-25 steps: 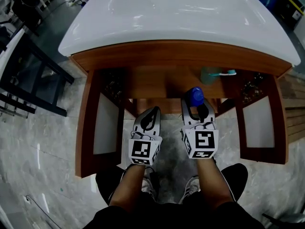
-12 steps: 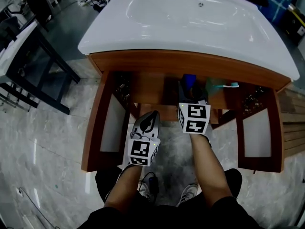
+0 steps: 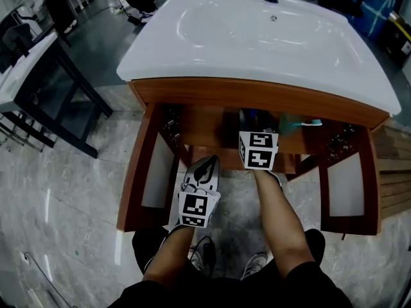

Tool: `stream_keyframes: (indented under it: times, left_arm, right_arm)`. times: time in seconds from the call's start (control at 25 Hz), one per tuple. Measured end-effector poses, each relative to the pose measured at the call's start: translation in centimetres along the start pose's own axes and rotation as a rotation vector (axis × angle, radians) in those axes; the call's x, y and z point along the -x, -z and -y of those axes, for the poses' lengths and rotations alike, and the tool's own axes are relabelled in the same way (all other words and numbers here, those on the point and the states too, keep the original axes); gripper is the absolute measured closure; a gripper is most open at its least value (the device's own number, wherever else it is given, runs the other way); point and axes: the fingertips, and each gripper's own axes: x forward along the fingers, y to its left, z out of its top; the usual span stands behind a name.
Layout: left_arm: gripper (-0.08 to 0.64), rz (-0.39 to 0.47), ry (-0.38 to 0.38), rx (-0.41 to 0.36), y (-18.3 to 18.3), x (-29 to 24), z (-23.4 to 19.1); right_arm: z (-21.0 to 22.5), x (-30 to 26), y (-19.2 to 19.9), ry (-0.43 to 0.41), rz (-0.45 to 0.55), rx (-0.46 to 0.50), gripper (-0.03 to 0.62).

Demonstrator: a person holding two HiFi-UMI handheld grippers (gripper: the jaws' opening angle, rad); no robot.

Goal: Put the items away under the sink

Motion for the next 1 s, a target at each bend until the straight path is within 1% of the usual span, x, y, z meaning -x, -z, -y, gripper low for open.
stream_keyframes:
  times: [0.08,0.24,0.44,0.56,0.72,0.84,1.0]
  left_arm:
    - [0.538,0.002,-0.001,-0.016,-0.1,-0.1,0.1]
    - [0.538,-0.002,-0.005,-0.02,0.1,-0.1,0.1]
    - [0.538,-0.007,-0.01,-0.009,0.4,-0.1,-0.3]
    - [0.538,-0.005,-0.014,-0.004,0.4,-0.1,-0.3]
    - [0.538,-0.01,-0.008,0.007,0.4,0.1,0.2]
    - [0.538,0.001,-0.007,0.008,0.1,0.1,0.0]
    - [0.538,0.018,-0.01,0.034,-1.0,0.1,-0.4]
  right_arm:
    - [0.0,-0.2,-0.1,-0.005,0.004,0.01,0.425]
    - [0.2,-0.2,0.0,0.015,0.01,0.0,0.422]
    - [0.5,0.0,0.0,0.024,0.024,0.007,0.417]
    - [0.2,0.1,0.7,0.021,0.014,0.009,0.417]
    - [0.0,0.6,1.7,0.027,0.006,0.006,0.377]
    - [-0.3,1.4,2.0,0.022,0.015,0.005,0.376]
    - [-0.6,4.2,1.2,0.012,0.037,-0.012,0.376]
